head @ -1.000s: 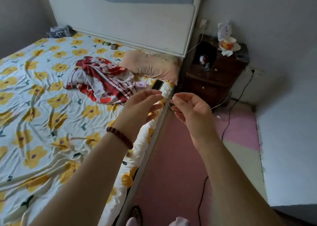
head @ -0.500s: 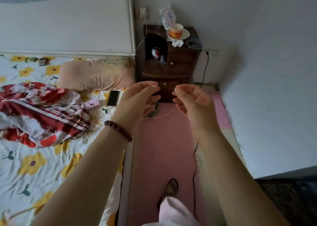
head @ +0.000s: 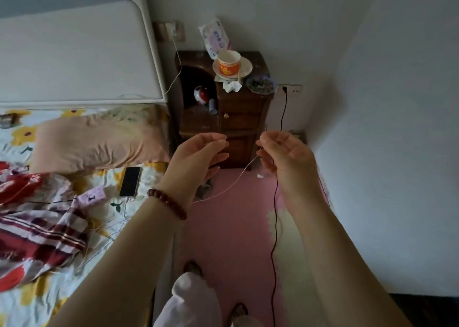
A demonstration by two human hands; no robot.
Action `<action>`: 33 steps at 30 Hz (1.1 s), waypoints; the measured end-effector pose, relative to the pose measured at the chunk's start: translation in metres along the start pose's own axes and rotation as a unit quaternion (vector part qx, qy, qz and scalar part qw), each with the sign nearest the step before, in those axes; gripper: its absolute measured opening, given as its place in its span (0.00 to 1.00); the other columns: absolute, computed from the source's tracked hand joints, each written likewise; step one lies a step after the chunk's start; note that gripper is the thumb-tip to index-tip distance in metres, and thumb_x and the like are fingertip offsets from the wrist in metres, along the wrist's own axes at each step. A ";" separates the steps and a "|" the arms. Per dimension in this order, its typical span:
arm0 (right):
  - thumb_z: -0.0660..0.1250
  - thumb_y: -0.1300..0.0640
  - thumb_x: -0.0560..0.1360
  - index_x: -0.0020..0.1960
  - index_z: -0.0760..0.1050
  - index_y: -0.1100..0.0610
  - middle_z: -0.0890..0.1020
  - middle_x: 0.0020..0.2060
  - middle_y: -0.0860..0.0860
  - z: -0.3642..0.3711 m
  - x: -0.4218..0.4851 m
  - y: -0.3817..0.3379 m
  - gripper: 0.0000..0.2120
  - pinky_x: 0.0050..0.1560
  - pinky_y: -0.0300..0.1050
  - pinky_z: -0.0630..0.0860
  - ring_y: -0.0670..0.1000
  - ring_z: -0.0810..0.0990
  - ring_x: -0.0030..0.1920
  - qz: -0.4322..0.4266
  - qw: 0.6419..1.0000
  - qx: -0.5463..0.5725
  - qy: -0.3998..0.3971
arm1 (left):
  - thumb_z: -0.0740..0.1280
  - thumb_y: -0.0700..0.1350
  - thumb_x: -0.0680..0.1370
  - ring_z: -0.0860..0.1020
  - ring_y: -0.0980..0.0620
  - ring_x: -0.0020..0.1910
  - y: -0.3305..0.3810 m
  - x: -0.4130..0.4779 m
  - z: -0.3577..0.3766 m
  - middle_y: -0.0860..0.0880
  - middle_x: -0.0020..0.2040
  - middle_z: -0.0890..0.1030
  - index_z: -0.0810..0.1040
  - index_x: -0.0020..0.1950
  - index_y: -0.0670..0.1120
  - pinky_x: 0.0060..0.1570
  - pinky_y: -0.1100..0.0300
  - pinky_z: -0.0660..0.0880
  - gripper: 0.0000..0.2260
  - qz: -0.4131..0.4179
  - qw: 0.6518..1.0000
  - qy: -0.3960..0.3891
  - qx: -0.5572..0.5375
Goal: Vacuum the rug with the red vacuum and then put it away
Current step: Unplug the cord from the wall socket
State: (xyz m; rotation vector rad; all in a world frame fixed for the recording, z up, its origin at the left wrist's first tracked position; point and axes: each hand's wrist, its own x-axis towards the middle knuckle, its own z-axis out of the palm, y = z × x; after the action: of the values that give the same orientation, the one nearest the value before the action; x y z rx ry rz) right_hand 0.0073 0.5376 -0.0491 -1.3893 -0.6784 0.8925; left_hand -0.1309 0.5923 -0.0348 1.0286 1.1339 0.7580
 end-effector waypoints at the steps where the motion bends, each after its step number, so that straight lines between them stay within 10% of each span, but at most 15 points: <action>1: 0.68 0.56 0.74 0.43 0.78 0.50 0.84 0.38 0.44 0.002 0.011 0.000 0.02 0.46 0.39 0.78 0.41 0.81 0.40 0.000 1.000 -0.004 0.001 | 0.64 0.43 0.78 0.80 0.57 0.46 0.004 0.012 0.001 0.56 0.45 0.82 0.77 0.43 0.53 0.52 0.58 0.73 0.07 -0.001 1.000 0.000 0.004; 18: 0.69 0.60 0.74 0.43 0.78 0.52 0.83 0.37 0.45 0.009 0.235 -0.023 0.04 0.46 0.39 0.77 0.42 0.82 0.40 -0.013 0.981 0.032 0.189 | 0.63 0.42 0.78 0.78 0.56 0.46 0.103 0.270 0.084 0.53 0.44 0.80 0.77 0.44 0.51 0.51 0.61 0.73 0.06 -0.024 0.976 -0.206 0.069; 33: 0.68 0.63 0.74 0.44 0.79 0.54 0.84 0.40 0.48 -0.102 0.385 -0.032 0.05 0.46 0.37 0.77 0.46 0.81 0.42 0.028 0.966 0.062 0.249 | 0.64 0.41 0.77 0.78 0.56 0.43 0.115 0.407 0.238 0.55 0.42 0.80 0.77 0.42 0.51 0.52 0.57 0.71 0.07 -0.042 0.966 -0.234 0.100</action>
State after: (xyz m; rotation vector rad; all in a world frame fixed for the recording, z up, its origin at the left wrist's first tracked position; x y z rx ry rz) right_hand 0.2982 0.8108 -0.0654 -1.4485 -0.1967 0.5788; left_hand 0.2117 0.9357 -0.0506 1.2403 0.8457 0.3090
